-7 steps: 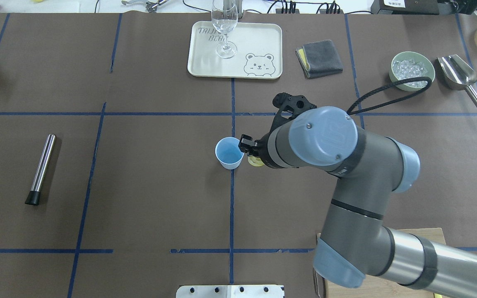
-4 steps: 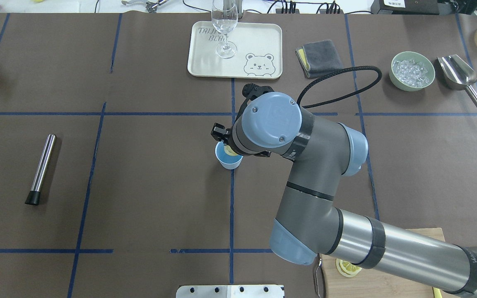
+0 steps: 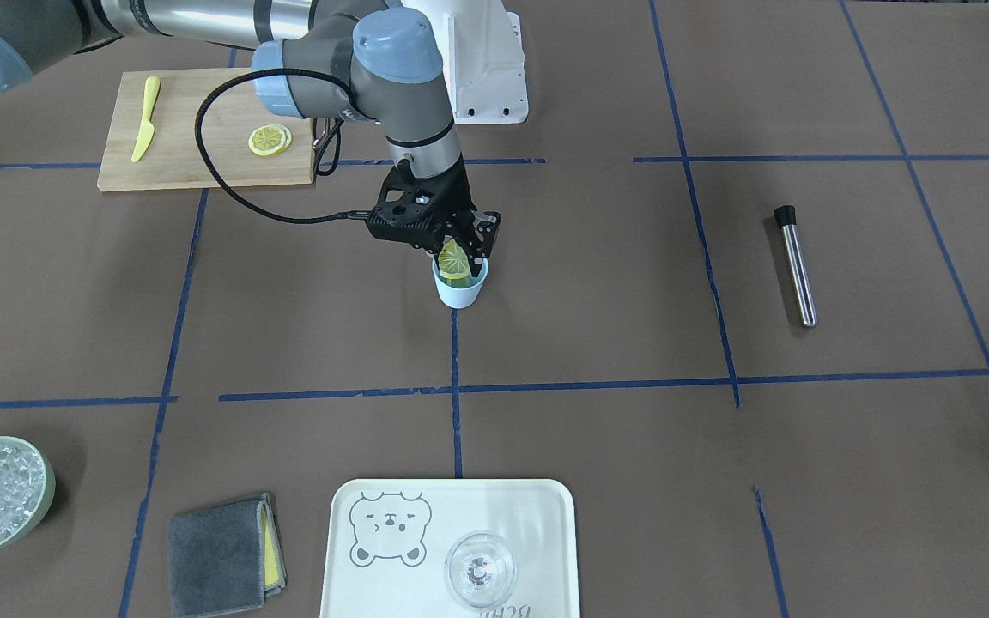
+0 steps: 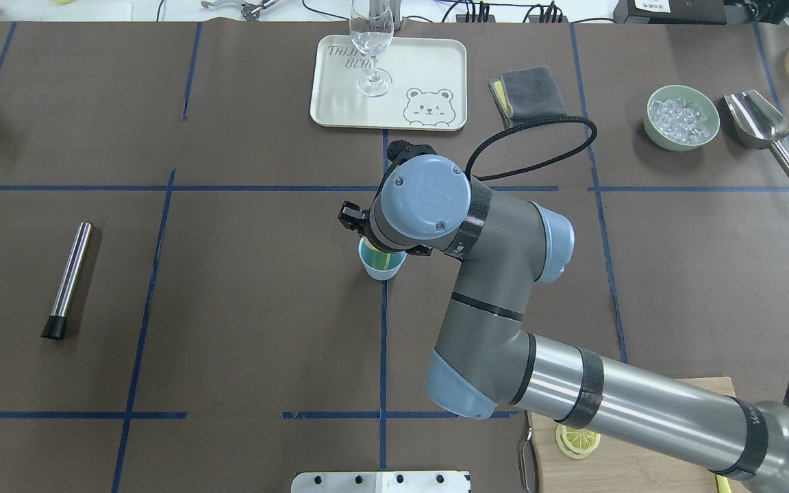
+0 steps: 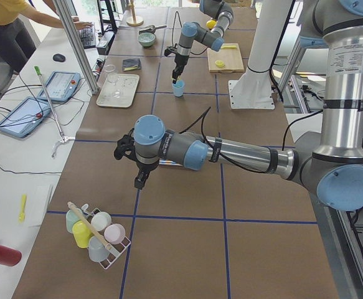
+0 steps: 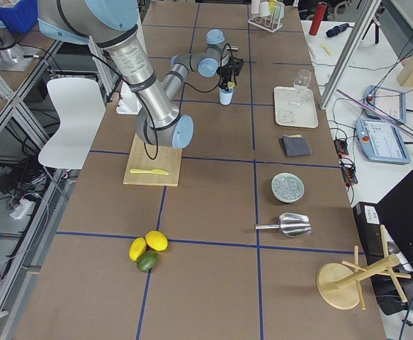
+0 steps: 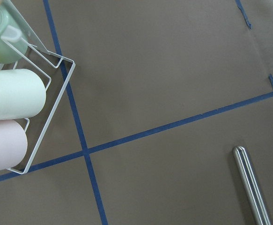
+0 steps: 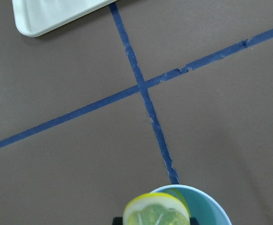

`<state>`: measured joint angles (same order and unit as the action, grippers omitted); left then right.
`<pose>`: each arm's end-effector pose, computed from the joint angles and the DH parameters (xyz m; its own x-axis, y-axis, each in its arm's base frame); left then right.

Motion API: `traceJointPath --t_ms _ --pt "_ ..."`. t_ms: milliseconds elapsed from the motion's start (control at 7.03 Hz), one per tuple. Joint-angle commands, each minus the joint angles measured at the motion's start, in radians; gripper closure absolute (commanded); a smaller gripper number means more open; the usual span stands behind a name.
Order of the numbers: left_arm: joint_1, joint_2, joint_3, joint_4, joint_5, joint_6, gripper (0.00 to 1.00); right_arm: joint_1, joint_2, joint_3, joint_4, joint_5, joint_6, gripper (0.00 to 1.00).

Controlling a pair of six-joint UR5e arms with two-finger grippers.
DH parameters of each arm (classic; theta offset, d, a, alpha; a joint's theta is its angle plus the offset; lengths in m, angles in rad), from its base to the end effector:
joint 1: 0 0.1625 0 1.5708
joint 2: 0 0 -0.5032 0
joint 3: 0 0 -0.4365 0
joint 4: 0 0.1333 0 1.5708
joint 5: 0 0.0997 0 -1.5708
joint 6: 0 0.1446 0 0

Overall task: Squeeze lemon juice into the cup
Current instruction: 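Lower the lemon slice into the cup and open the right gripper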

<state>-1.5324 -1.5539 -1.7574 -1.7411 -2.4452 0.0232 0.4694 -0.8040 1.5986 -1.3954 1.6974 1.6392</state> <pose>-0.0014 -0.5471 0.6461 0.6302 0.3021 -0.7153 -0.0508 0.9353 0.3502 -0.6878 -0.4779 0.2122 0.4787 0.3188 0.8181 -0.3895 0.9122 -0.1276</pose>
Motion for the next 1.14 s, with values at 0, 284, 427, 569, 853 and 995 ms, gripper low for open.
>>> traceJointPath --t_ms 0,284,427,569,853,995 --pt "0.0 0.0 -0.005 0.0 0.0 0.0 0.0 0.0 -0.003 -0.003 0.004 0.005 -0.002 0.39" --pt "0.0 0.0 -0.007 0.0 0.0 0.0 0.0 0.0 -0.006 0.001 0.004 0.007 -0.002 0.29" --pt "0.0 0.0 -0.007 0.0 0.0 0.0 0.0 0.0 -0.007 0.001 0.006 0.007 -0.004 0.25" --pt "0.0 -0.002 -0.007 0.0 0.0 -0.017 0.0 0.0 -0.009 0.001 0.004 0.007 -0.006 0.1" --pt "0.009 -0.015 -0.008 -0.002 0.003 -0.116 0.0 0.03 -0.015 0.029 -0.002 0.06 -0.012 0.0" --pt "0.068 -0.032 -0.01 -0.033 0.011 -0.217 0.0 0.079 -0.08 0.099 -0.002 0.15 -0.015 0.0"
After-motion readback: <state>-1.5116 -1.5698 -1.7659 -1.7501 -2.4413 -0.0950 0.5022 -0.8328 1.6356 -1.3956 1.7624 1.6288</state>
